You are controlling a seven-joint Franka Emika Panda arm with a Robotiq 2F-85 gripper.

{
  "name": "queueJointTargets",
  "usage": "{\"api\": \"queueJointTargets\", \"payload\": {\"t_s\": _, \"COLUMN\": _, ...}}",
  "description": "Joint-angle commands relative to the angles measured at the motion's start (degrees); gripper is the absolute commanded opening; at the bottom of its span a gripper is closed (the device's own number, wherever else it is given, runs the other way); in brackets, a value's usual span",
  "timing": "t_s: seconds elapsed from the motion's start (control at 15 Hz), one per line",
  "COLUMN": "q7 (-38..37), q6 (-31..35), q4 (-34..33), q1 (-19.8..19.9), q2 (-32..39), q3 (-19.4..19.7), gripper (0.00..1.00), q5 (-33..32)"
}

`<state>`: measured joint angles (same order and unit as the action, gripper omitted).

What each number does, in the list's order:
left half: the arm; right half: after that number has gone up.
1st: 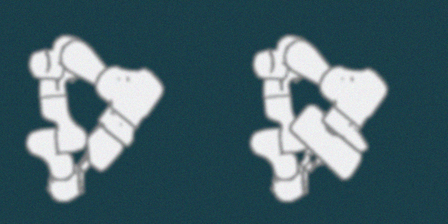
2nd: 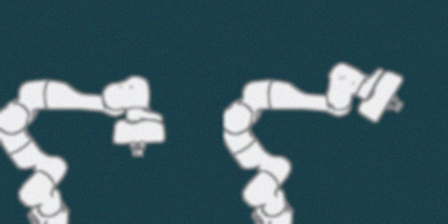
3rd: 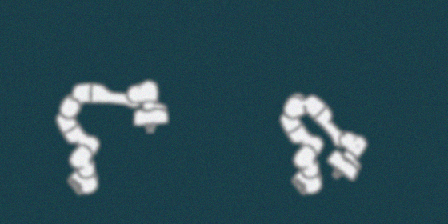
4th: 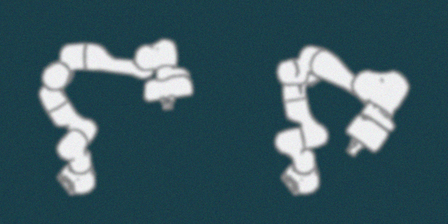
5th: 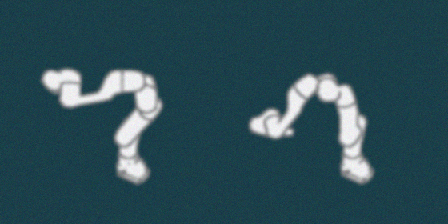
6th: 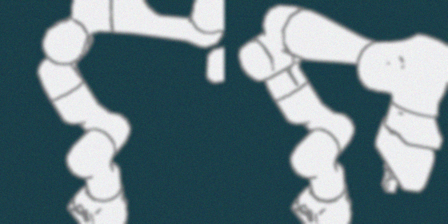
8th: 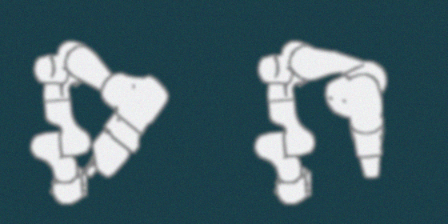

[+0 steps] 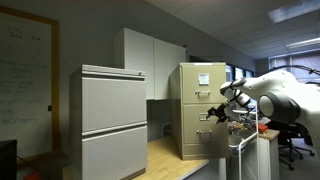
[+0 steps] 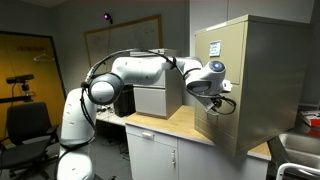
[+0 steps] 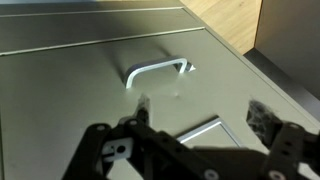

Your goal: Open the bottom drawer of the beige file cabinet

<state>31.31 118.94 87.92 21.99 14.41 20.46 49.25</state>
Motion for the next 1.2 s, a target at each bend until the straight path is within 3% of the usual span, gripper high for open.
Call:
{"api": "queueJointTargets", "payload": {"t_s": 0.0, "q7": 0.01, "q6": -4.68, "q4": -7.5, "q1": 4.67, "q2": 6.29, "q3": -3.16, "gripper": 1.0, "q5": 3.03}}
{"api": "queueJointTargets", "payload": {"t_s": 0.27, "q7": -0.73, "q6": -5.77, "q4": -6.59, "q1": 7.1, "q2": 9.15, "q3": -5.04, "gripper": 1.0, "q5": 4.49}}
{"api": "queueJointTargets", "payload": {"t_s": 0.8, "q7": -10.47, "q6": -6.64, "q4": -5.45, "q1": 12.44, "q2": 14.25, "q3": -5.86, "gripper": 1.0, "q5": 17.88}}
{"api": "queueJointTargets", "payload": {"t_s": 1.13, "q7": -14.17, "q6": -7.5, "q4": -7.81, "q1": 12.52, "q2": 17.27, "q3": -6.66, "gripper": 1.0, "q5": 22.94}}
